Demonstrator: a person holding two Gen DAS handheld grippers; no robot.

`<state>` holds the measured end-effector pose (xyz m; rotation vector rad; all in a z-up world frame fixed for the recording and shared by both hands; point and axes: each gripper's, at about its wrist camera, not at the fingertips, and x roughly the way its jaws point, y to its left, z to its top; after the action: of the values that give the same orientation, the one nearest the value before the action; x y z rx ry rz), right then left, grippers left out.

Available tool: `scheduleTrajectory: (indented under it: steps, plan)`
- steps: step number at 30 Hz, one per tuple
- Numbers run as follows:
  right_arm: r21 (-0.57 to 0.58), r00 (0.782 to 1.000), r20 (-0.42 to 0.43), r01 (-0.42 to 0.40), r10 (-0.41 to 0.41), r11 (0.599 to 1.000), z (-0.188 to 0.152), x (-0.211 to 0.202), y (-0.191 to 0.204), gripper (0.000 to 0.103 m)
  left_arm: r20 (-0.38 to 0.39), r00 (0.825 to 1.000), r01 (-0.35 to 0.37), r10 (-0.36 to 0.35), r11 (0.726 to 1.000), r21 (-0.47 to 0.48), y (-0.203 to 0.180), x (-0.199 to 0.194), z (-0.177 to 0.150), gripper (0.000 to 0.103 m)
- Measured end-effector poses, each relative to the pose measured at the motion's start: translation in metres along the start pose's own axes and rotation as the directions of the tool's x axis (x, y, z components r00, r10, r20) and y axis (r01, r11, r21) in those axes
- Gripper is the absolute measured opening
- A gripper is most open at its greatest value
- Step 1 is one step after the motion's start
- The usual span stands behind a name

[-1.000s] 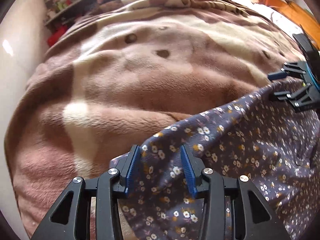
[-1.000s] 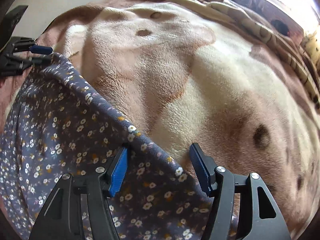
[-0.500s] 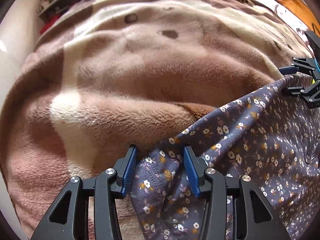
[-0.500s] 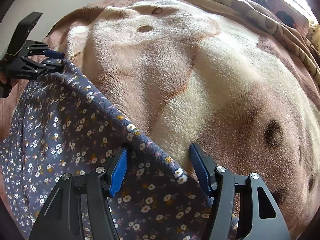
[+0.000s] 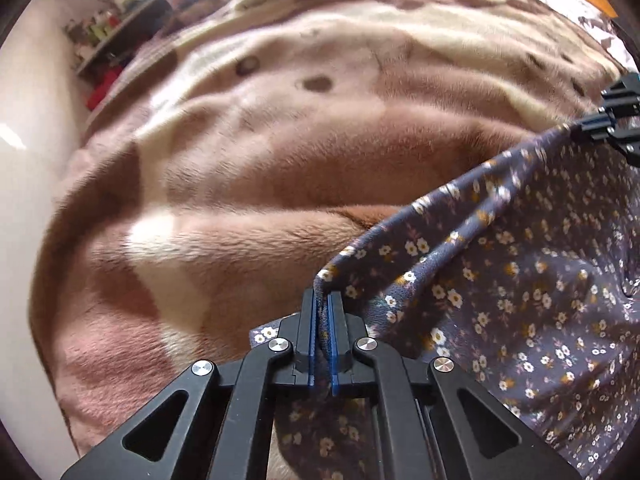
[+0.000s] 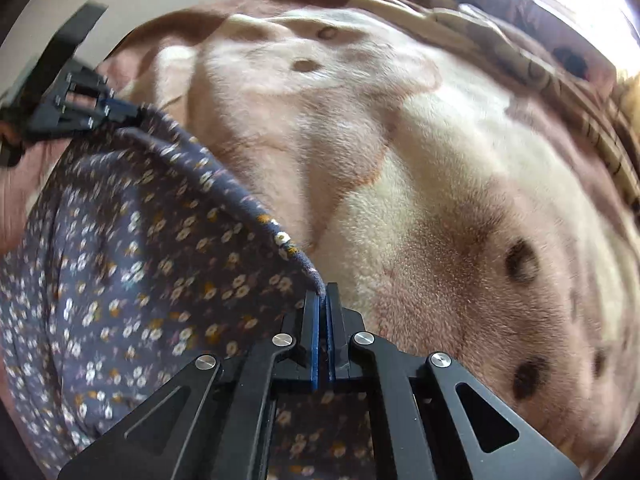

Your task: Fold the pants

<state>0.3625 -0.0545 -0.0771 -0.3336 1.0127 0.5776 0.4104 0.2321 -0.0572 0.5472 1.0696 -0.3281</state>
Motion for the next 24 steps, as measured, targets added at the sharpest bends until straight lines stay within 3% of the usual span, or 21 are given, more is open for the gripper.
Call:
scheduleTrajectory:
  steps: [8,13,18,24]
  plan:
    - [0.055,0.993,0.112,0.021,-0.027,0.998,-0.011,-0.060,0.016,0.002,0.151,0.987,-0.057,0.063,0.997,-0.043,-0.012,-0.068,-0.025,0.002]
    - [0.024,0.989,0.136,0.054,-0.057,0.998,-0.034,-0.095,0.048,0.002,0.208,0.976,-0.044,0.061,0.995,-0.085,-0.022,-0.103,-0.055,0.002]
    - [0.002,0.984,0.157,0.080,-0.080,0.997,-0.063,-0.127,0.085,0.002,0.247,0.966,-0.046,0.077,0.991,-0.128,-0.038,-0.131,-0.090,0.002]
    - [-0.022,0.984,0.158,0.088,-0.083,0.996,-0.087,-0.152,0.125,0.002,0.240,0.967,-0.042,0.082,0.985,-0.168,-0.055,-0.152,-0.133,0.002]
